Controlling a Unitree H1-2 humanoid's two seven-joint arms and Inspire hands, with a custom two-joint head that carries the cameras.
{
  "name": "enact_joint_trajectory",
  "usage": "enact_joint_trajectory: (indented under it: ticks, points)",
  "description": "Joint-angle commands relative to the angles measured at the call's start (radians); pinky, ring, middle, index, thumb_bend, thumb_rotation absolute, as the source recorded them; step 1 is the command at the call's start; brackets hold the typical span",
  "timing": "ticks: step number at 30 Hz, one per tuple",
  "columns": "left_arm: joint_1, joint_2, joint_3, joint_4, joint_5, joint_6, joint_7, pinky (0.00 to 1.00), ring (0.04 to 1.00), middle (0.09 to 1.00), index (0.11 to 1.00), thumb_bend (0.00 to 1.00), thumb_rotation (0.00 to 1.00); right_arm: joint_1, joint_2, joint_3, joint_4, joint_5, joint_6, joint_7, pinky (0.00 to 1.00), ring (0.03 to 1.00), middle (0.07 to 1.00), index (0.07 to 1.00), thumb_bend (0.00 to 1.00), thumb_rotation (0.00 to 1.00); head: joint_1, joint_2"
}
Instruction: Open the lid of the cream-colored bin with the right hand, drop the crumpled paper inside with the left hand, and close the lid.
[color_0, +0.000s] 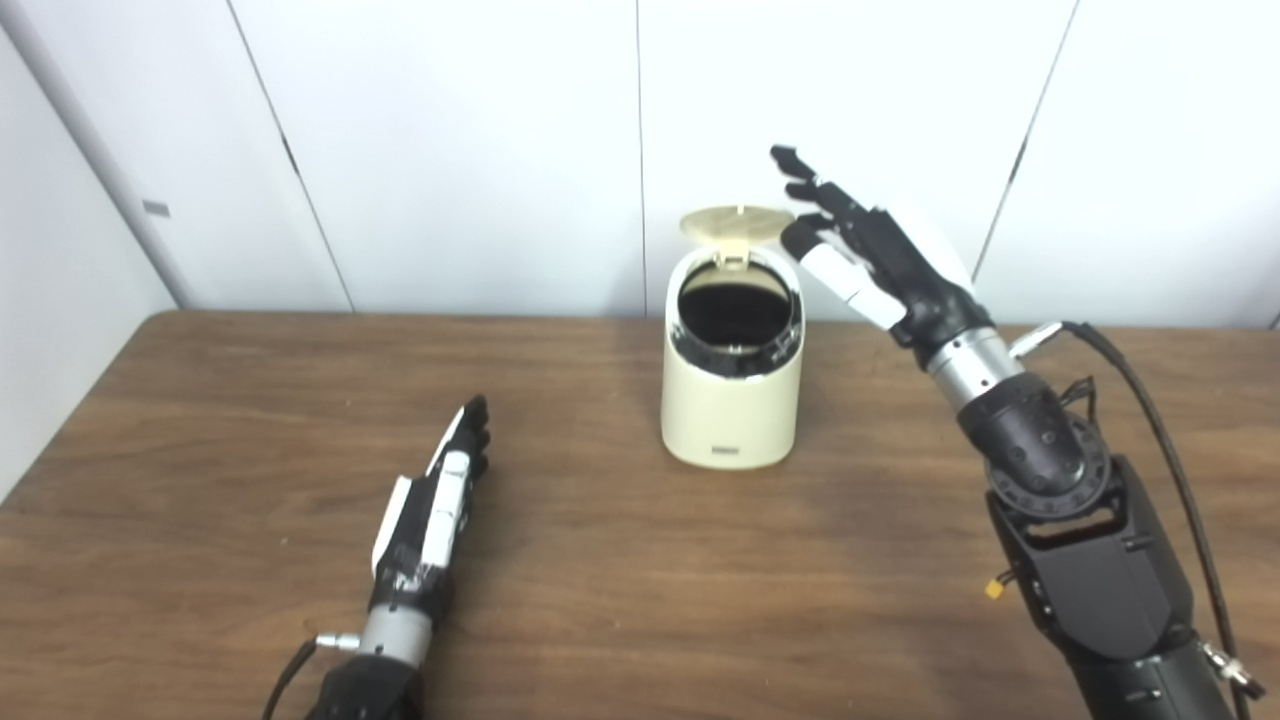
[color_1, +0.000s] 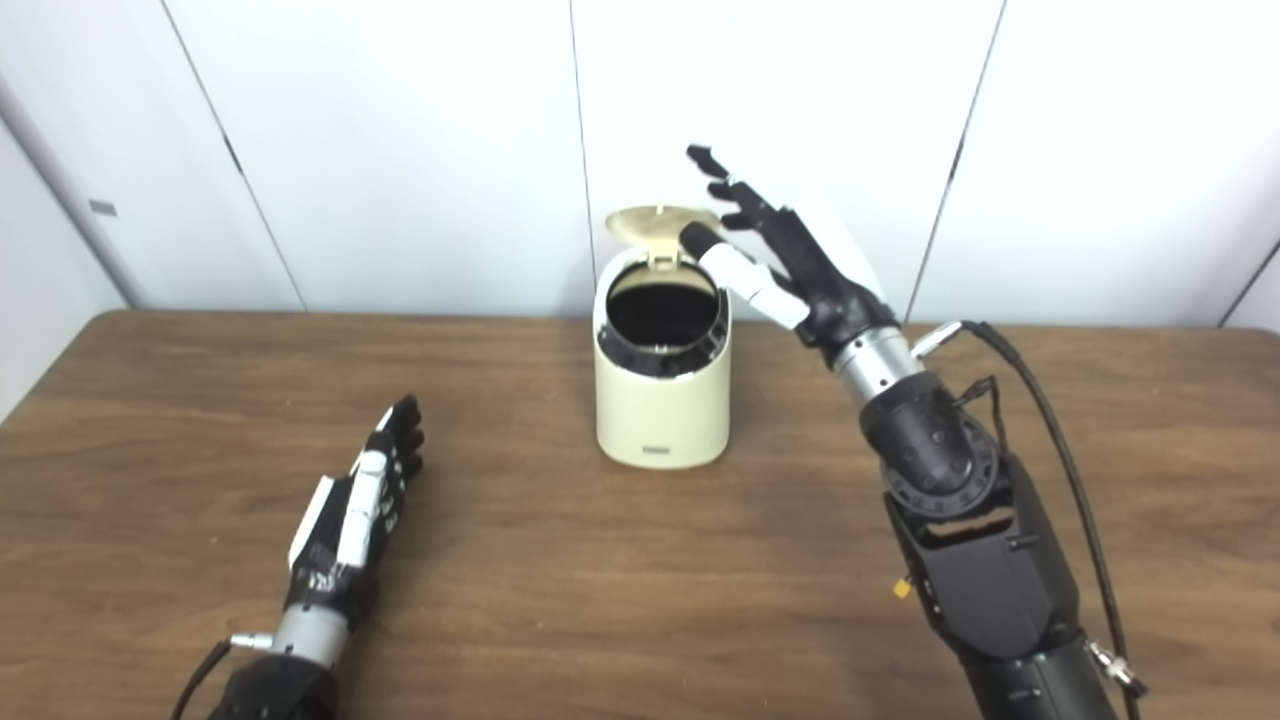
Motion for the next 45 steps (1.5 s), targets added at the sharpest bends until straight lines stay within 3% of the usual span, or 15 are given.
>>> enact_joint_trajectory:
  ticks: [1, 15, 22, 35, 41, 45]
  points:
    - [0.004, -0.003, -0.012, 0.014, -0.001, 0.005, -0.002, 1.0, 1.0, 1.0, 1.0, 0.44, 0.99, -0.06, 0.001, -0.001, -0.005, 0.001, -0.045, 0.003, 0.85, 0.925, 0.949, 0.928, 0.54, 1.0, -0.001, -0.002]
    - [0.02, -0.028, -0.036, 0.046, 0.001, -0.027, 0.021, 1.0, 1.0, 1.0, 1.0, 0.5, 0.95, -0.077, -0.038, 0.032, 0.013, -0.061, -0.057, 0.042, 0.85, 0.903, 0.914, 0.882, 0.51, 1.0, -0.002, -0.002]
    - [0.021, -0.026, -0.038, 0.054, -0.002, -0.032, 0.023, 1.0, 1.0, 1.0, 1.0, 0.51, 0.94, -0.073, -0.07, 0.056, -0.002, -0.11, -0.029, 0.083, 0.85, 0.898, 0.897, 0.856, 0.51, 1.0, -0.003, -0.001]
    - [0.019, -0.03, -0.04, 0.031, 0.002, -0.007, 0.035, 1.0, 1.0, 1.0, 1.0, 0.49, 0.95, -0.059, -0.097, 0.063, -0.028, -0.134, -0.008, 0.162, 0.91, 0.941, 0.913, 0.871, 0.5, 1.0, -0.004, 0.035]
    - [0.017, -0.026, -0.046, 0.035, 0.008, -0.022, 0.031, 1.0, 1.0, 1.0, 1.0, 0.51, 0.95, -0.059, -0.119, 0.083, -0.052, -0.168, 0.01, 0.201, 0.93, 0.963, 0.917, 0.873, 0.53, 1.0, -0.003, 0.045]
    - [0.02, -0.031, -0.047, 0.018, 0.021, 0.002, 0.043, 1.0, 1.0, 1.0, 1.0, 0.52, 0.94, -0.058, -0.128, 0.101, -0.071, -0.183, 0.029, 0.241, 0.92, 0.974, 0.902, 0.861, 0.57, 1.0, 0.002, 0.062]
